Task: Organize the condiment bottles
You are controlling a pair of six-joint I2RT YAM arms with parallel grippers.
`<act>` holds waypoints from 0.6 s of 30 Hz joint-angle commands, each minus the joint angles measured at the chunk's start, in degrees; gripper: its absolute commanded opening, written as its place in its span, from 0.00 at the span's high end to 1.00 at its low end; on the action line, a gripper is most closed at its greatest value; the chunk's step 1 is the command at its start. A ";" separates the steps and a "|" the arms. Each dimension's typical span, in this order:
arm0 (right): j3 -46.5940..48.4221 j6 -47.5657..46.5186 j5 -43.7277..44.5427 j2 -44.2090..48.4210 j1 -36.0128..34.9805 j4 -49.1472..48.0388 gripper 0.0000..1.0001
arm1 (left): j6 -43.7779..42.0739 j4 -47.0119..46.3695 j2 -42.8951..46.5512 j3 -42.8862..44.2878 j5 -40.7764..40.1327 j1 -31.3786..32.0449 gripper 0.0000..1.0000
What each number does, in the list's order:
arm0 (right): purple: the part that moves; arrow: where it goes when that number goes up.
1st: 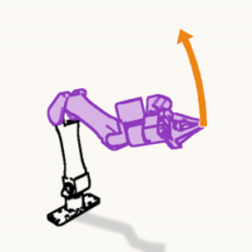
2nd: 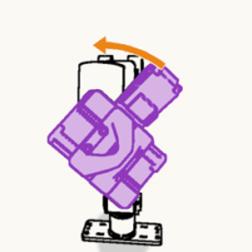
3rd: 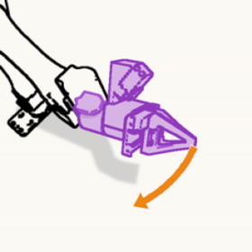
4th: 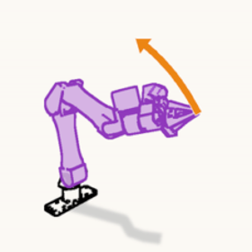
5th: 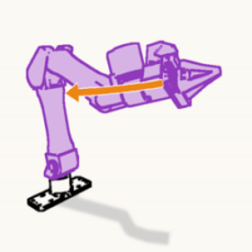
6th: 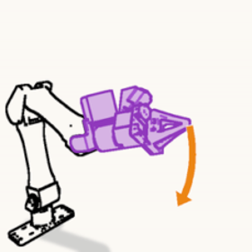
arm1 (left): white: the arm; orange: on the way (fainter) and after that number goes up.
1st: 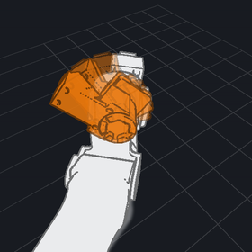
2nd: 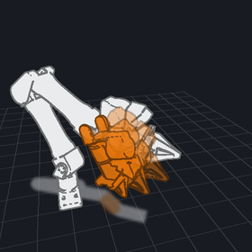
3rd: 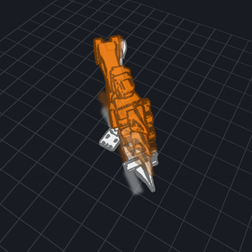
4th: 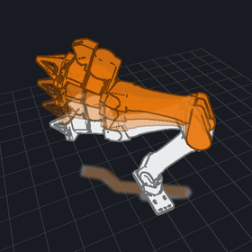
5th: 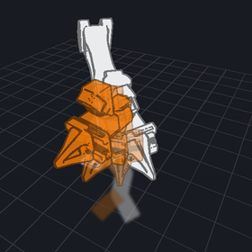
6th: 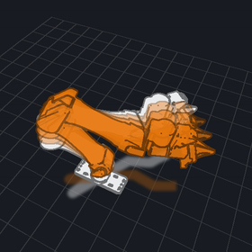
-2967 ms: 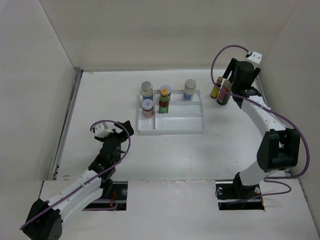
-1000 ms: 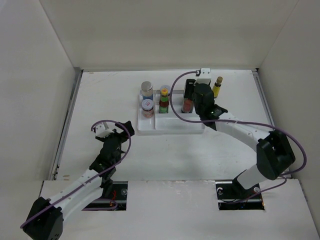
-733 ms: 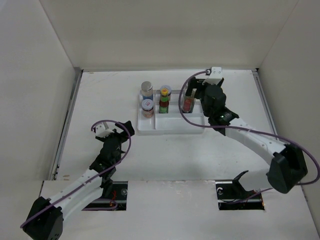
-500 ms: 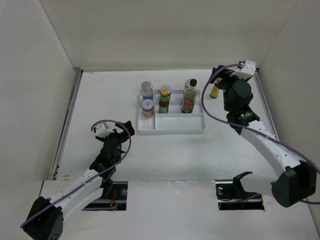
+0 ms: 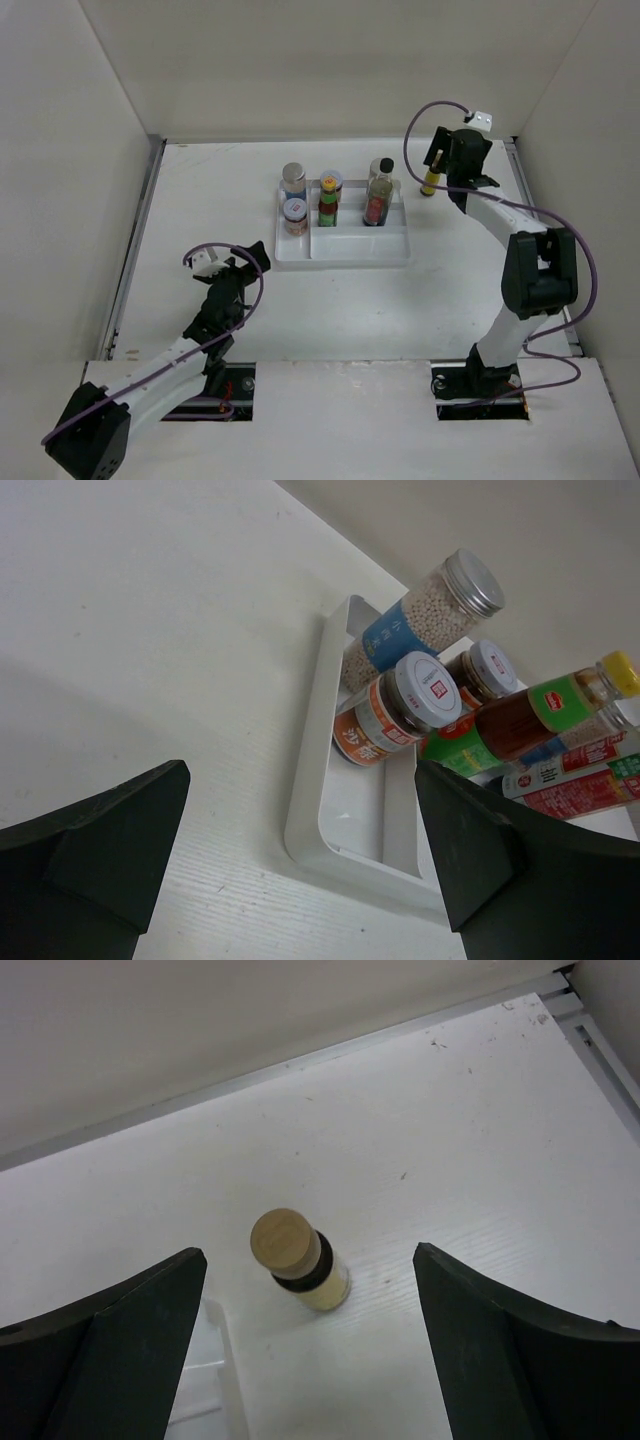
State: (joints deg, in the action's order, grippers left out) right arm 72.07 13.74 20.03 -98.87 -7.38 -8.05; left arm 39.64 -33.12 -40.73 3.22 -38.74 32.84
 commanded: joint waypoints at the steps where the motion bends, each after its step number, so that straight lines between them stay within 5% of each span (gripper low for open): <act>1: 5.18 -0.20 -1.40 -2.72 0.83 -0.21 0.10 | 0.70 -7.21 -2.15 -0.85 -0.81 0.86 0.00; 12: 10.28 0.41 -1.58 -10.99 0.22 0.58 0.39 | 0.97 -10.47 -9.46 0.20 -0.55 1.13 0.00; 18: 7.48 1.20 1.14 -7.49 0.22 0.15 0.71 | 0.97 -10.03 -8.93 0.20 -0.55 1.13 0.00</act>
State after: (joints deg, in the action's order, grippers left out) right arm 79.42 14.22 18.96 -110.41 -6.83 -5.76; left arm 40.12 -40.16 -50.33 3.16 -38.85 33.56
